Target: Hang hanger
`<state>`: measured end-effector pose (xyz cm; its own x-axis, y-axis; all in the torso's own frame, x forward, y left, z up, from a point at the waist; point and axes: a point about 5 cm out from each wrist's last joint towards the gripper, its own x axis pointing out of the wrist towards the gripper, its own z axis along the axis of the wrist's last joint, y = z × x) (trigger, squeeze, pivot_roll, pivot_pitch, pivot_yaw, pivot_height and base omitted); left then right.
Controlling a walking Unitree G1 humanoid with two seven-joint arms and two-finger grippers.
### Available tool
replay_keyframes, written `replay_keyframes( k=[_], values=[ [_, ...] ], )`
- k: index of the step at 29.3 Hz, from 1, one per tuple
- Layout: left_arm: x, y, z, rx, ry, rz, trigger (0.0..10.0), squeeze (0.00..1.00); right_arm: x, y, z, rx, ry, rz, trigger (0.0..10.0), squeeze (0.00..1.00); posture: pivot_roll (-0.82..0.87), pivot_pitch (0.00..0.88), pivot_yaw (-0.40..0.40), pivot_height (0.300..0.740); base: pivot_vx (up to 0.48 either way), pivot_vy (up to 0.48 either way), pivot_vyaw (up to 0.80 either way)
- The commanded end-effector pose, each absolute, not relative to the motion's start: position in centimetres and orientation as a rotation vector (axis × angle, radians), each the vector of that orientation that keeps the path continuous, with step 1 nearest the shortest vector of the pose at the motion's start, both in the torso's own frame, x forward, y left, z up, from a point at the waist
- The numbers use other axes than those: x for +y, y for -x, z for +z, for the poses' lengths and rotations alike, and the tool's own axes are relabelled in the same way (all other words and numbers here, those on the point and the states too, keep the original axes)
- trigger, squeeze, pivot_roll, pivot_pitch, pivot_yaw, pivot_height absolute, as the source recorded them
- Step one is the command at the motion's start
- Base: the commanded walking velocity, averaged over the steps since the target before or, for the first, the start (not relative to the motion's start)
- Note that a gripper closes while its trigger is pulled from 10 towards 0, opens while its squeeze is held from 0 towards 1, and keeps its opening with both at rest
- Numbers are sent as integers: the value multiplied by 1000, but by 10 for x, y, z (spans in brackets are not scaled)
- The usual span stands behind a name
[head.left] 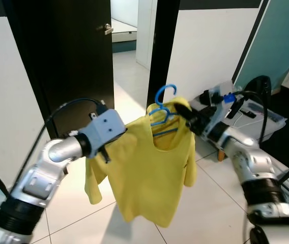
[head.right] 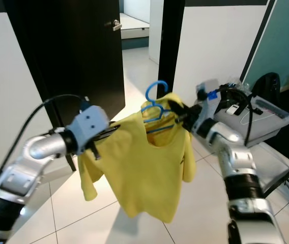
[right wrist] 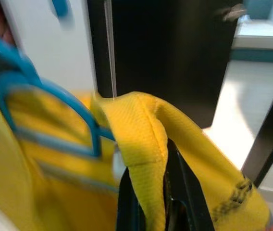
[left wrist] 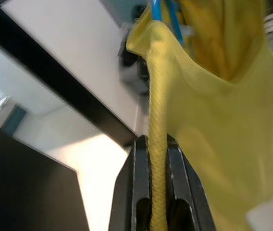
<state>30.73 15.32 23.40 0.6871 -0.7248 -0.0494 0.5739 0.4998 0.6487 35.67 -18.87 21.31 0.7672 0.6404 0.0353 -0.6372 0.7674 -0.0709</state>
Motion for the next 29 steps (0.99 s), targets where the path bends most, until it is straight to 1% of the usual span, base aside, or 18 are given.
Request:
replay_keyframes(
  k=[1,3,4,5,6,10,13,14,17,18,19,20,24,27,29],
  values=[
    [160,-297,247,-291,-665,-870,10000,0,-197,-354,210,-37,158,705,4627,0,24,0,-50,740,0,0,0],
    [160,-297,247,-291,-665,-870,10000,0,-197,-354,210,-37,158,705,4627,0,24,0,-50,740,0,0,0],
    [164,-289,254,-288,-639,-949,10000,0,-208,-351,209,-1,251,704,9451,0,22,0,-48,740,0,0,0],
    [166,-283,259,-284,-626,-1012,10000,0,-215,-350,209,23,308,707,10000,0,22,0,-47,740,0,0,0],
    [166,-280,261,-281,-618,-1049,10000,0,-219,-349,209,37,340,710,10000,0,22,0,-47,740,0,0,0],
    [165,-280,263,-286,-612,-1060,10000,0,-219,-348,211,37,344,715,10000,0,20,0,-44,740,0,0,0],
    [160,-282,263,-300,-603,-1055,10000,0,-212,-349,216,1,293,723,10000,0,13,0,-41,740,0,0,0],
    [155,-282,260,-307,-587,-1068,10000,0,-205,-348,220,-31,252,749,10000,376,12,0,-41,740,0,0,0],
    [151,-281,258,-311,-576,-1080,10000,0,-200,-347,222,-52,226,769,10000,376,12,0,-41,740,0,0,0],
    [147,-280,254,-307,-562,-1109,10000,0,-195,-347,227,-85,195,797,10000,894,9,0,-42,740,0,0,0],
    [147,-280,254,-307,-562,-1109,10000,0,-195,-347,227,-85,195,797,10000,894,9,0,-42,740,0,0,0],
    [144,-278,250,-295,-559,-1136,10000,0,-190,-346,234,-121,159,825,10000,1000,7,0,-42,740,0,0,0],
    [143,-277,247,-285,-553,-1154,10000,0,-186,-345,241,-153,132,855,10000,1000,7,0,-43,740,0,0,0],
    [145,-280,241,-258,-558,-1149,10000,0,-174,-330,255,-203,118,1043,10000,1000,7,0,-43,740,0,0,0],
    [145,-280,241,-258,-558,-1149,10000,0,-174,-330,255,-203,118,1043,10000,1000,7,0,-43,740,0,0,0]
  ],
)
